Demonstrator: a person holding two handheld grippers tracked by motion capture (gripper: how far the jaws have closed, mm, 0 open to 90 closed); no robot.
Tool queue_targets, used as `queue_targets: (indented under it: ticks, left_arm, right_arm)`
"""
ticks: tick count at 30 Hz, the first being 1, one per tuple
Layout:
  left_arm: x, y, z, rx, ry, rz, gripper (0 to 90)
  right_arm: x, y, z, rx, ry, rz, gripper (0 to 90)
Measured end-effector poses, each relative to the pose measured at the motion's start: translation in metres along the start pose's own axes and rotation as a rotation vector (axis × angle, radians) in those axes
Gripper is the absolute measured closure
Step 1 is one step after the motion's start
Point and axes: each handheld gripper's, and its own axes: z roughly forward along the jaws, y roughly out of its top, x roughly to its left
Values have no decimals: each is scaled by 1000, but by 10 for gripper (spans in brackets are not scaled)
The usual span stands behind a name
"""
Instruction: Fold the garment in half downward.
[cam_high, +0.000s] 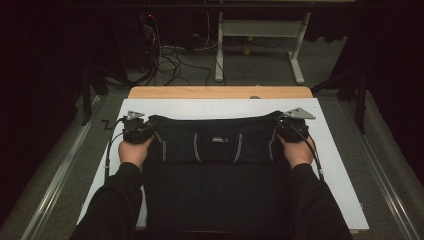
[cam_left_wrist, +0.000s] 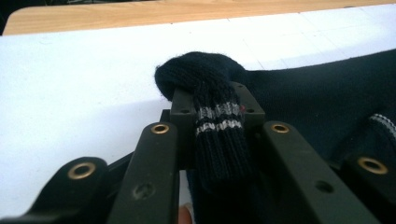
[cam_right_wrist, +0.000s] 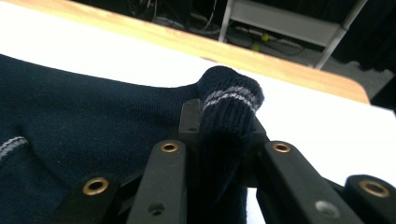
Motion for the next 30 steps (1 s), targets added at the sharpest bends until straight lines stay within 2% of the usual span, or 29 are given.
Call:
queue_targets:
  ticks: [4,5,7,9,13,15,17,21,23,25,26,28,30]
  left_arm:
    - [2,-2,5,27,-10,-4,658]
    - [3,-3,5,38,-12,-4,622]
    - [6,-3,5,56,-32,-30,530]
    - [8,-3,4,78,-50,-47,449]
    - [7,-4,-8,50,-51,-10,360]
    - [6,-5,-15,19,-51,-1,324]
    - [4,-7,-24,-15,-33,4,278]
    - [-4,-14,-37,-31,-72,6,220]
    - [-12,-19,-39,-6,-130,16,213]
    - [-21,-24,-40,18,-179,40,195]
    - [-25,-26,-40,23,-192,52,195]
    - [-35,-32,-37,67,-209,84,198]
    - [-41,-36,-31,110,-226,103,206]
  right_arm:
    - [0,-4,8,37,5,22,734]
    - [0,-5,9,39,7,25,697]
    - [1,-6,11,62,11,42,596]
    - [-1,-6,8,67,-1,52,519]
    - [-6,-6,-2,49,10,103,373]
    - [-7,-7,-10,30,10,102,331]
    - [-8,-10,-17,21,17,104,305]
    - [-8,-19,-37,-11,58,126,304]
    - [-5,-25,-45,-13,94,133,306]
    - [0,-31,-48,-2,130,114,309]
    - [3,-34,-49,10,151,104,310]
    - [11,-40,-48,42,189,75,314]
    - [19,-45,-47,80,207,41,320]
